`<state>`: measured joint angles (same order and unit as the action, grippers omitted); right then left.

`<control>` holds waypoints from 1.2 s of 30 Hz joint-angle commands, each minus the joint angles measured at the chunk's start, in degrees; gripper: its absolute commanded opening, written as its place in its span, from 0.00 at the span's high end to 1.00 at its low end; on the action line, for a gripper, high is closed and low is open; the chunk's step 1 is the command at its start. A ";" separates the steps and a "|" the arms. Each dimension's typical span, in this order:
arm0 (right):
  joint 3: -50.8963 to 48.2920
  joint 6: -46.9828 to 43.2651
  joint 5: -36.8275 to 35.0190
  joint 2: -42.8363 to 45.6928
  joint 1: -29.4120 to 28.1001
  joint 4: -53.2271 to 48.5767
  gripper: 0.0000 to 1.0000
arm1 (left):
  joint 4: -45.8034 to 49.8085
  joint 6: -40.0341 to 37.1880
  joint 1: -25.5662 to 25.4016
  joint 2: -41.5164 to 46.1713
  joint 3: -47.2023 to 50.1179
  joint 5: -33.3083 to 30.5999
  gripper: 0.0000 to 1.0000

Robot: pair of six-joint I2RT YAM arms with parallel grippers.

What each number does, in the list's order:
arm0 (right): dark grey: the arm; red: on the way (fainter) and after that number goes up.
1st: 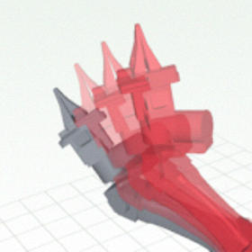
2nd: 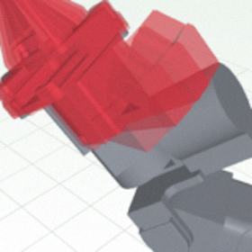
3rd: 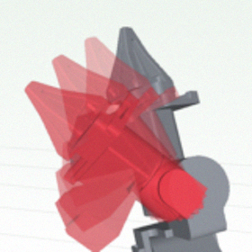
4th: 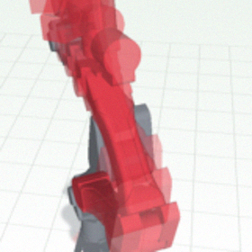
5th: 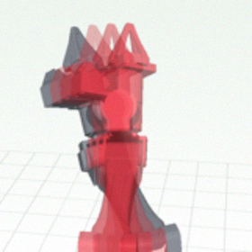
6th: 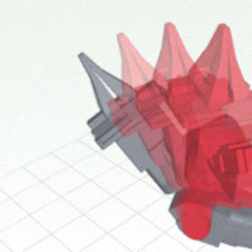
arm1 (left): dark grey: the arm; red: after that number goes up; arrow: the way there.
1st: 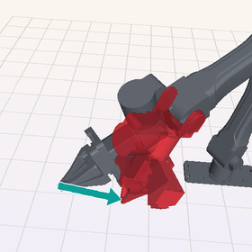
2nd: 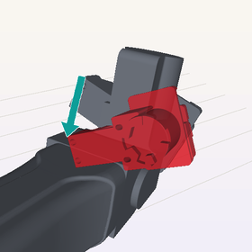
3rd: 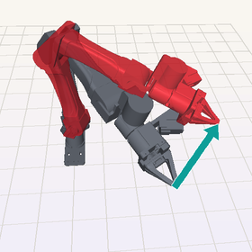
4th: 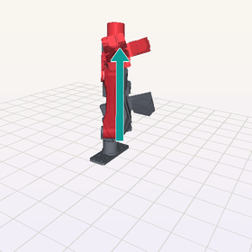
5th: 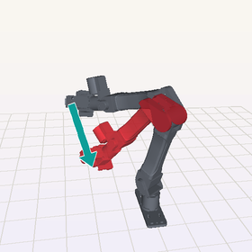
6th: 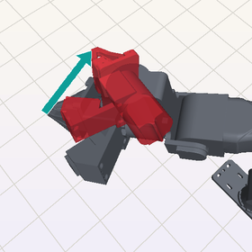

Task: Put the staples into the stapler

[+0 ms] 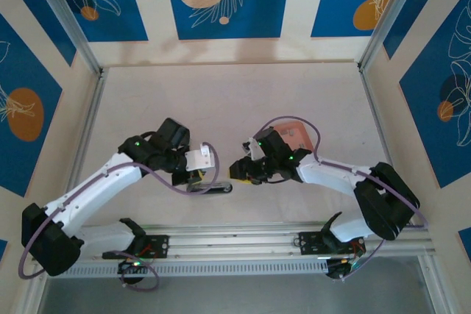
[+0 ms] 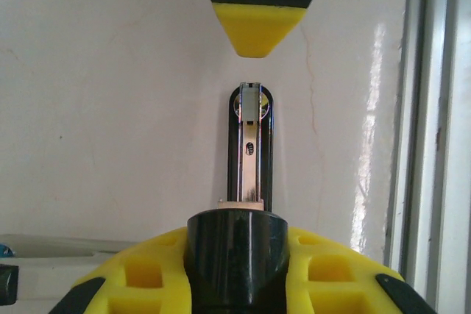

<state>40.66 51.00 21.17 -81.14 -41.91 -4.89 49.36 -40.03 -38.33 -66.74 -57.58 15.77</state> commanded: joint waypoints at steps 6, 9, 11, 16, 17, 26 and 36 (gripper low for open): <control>1.81 3.02 2.24 -3.41 -0.69 -3.97 0.57 | 0.12 0.02 -2.55 -0.17 -2.09 -3.29 0.92; 2.38 3.68 3.95 -6.02 -1.05 -1.82 0.60 | -0.14 0.32 -2.89 -0.23 -1.89 -3.37 0.92; 2.98 4.08 4.37 -7.68 -1.35 -1.05 0.62 | -0.40 0.56 -3.07 -0.38 -1.97 -3.46 0.92; 4.23 4.09 4.94 -11.42 -1.77 0.31 0.67 | -1.50 1.35 -3.85 -0.93 -1.83 -3.38 0.92; 4.44 4.08 5.06 -12.10 -1.77 0.44 0.69 | -1.63 1.43 -4.02 -1.04 -1.77 -3.51 0.92; 4.21 3.63 5.34 -15.42 -1.07 2.14 0.79 | -2.34 2.94 -5.64 -4.24 -2.56 -5.60 0.91; 1.62 5.89 7.29 -17.31 -0.12 9.25 0.81 | -6.12 6.57 -11.05 -12.95 -5.65 -7.40 0.92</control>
<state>43.38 55.70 28.10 -97.08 -42.50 1.34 47.83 -35.38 -47.29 -78.13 -60.14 5.80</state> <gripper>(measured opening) 0.193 0.208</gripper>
